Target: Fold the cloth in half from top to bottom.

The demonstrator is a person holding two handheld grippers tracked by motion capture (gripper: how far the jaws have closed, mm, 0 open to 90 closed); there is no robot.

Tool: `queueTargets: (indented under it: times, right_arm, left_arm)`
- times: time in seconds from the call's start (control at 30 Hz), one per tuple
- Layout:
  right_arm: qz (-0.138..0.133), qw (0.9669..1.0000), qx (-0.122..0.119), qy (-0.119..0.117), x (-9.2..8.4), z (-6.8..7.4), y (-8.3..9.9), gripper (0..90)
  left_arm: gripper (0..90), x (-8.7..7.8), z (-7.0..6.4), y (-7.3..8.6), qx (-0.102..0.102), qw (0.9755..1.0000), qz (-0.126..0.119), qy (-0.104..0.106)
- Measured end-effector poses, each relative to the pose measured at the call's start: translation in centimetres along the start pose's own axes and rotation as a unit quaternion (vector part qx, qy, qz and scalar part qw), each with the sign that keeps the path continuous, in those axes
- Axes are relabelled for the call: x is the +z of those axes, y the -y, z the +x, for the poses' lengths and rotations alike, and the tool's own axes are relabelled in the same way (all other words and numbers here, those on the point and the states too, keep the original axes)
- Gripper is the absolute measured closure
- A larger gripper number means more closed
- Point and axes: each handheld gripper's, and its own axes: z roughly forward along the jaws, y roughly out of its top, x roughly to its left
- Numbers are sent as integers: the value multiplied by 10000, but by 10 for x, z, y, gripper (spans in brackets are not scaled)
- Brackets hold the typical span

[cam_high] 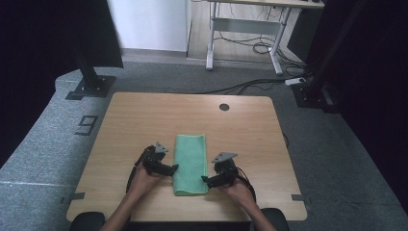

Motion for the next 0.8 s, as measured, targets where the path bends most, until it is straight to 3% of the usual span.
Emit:
queueTargets:
  times: [0.3,0.5,0.8]
  right_arm:
    - [-119,9997,219,19,10,-28,-23,162]
    - [-227,9991,343,107,18,-45,-37,270]
    - [-185,9991,357,157,30,-61,-56,423]
  left_arm:
    - [0,0,0,0,-8,10000,3,-10]
    - [0,0,0,0,-14,10000,2,-11]
    - [0,0,0,0,-20,10000,-8,-19]
